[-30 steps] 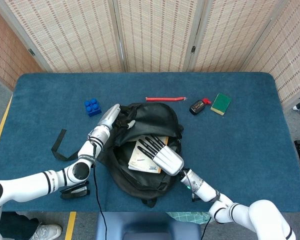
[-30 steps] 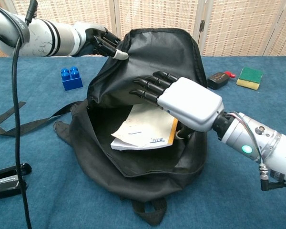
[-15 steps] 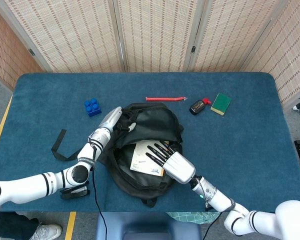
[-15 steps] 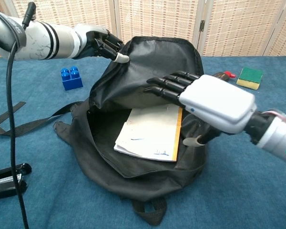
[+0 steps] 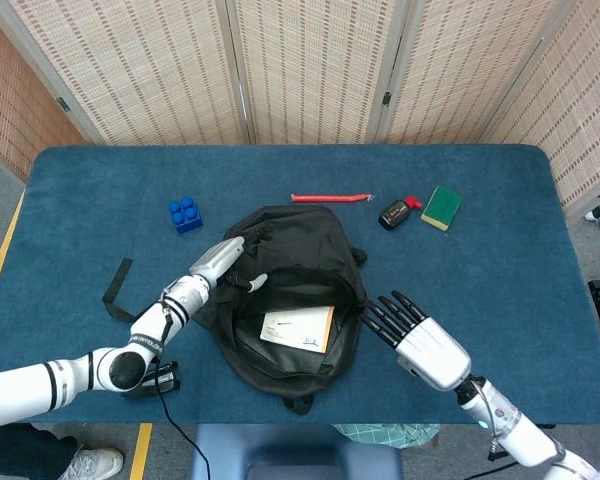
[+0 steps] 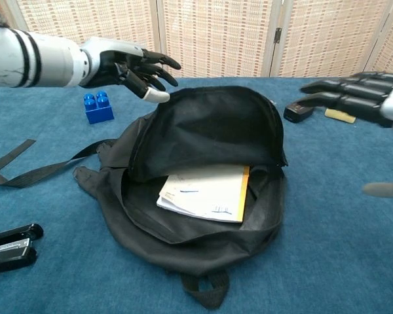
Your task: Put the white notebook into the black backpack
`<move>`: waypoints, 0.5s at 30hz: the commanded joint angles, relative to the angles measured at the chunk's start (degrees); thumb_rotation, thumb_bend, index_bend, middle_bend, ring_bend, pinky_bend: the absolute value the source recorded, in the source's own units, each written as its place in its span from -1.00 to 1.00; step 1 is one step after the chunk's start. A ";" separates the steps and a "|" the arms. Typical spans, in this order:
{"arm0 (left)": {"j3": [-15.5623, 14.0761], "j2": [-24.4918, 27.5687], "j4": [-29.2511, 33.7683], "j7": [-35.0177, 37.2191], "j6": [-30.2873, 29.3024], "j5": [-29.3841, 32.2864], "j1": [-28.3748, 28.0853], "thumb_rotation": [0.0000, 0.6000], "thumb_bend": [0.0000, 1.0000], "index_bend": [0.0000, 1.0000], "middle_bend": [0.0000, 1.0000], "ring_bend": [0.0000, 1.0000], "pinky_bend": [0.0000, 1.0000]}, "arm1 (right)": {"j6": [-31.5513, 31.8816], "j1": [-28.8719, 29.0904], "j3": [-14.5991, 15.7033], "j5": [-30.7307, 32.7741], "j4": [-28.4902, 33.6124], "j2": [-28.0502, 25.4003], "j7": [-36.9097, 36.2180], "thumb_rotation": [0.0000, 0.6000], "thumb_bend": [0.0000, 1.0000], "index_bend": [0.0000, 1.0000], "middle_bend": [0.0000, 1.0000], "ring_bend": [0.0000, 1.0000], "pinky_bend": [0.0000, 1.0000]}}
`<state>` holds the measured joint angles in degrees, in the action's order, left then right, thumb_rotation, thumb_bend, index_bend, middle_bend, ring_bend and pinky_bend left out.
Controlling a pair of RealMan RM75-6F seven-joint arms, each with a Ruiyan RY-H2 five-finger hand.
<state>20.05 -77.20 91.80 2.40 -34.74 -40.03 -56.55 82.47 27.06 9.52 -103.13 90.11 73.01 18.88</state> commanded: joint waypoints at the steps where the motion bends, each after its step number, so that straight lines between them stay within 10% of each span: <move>1: -1.08 4.78 5.56 2.42 -1.69 -8.12 5.05 1.00 -0.13 -0.83 -0.72 -0.76 -1.00 | 1.67 -1.92 0.43 0.12 0.73 -1.84 -1.23 1.00 -0.71 -1.00 -0.85 -0.79 -0.77; 15: -6.81 9.52 5.49 4.83 -22.11 -21.91 20.33 1.00 -0.12 -0.66 -0.72 -0.70 -1.00 | 2.08 -7.08 -3.88 10.33 -0.56 -5.73 -17.75 1.00 -0.41 -0.90 -0.62 -0.59 -0.55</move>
<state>14.59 -68.28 98.04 6.94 -53.85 -60.12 -38.73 85.42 20.84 6.58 -94.59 89.79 68.07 3.35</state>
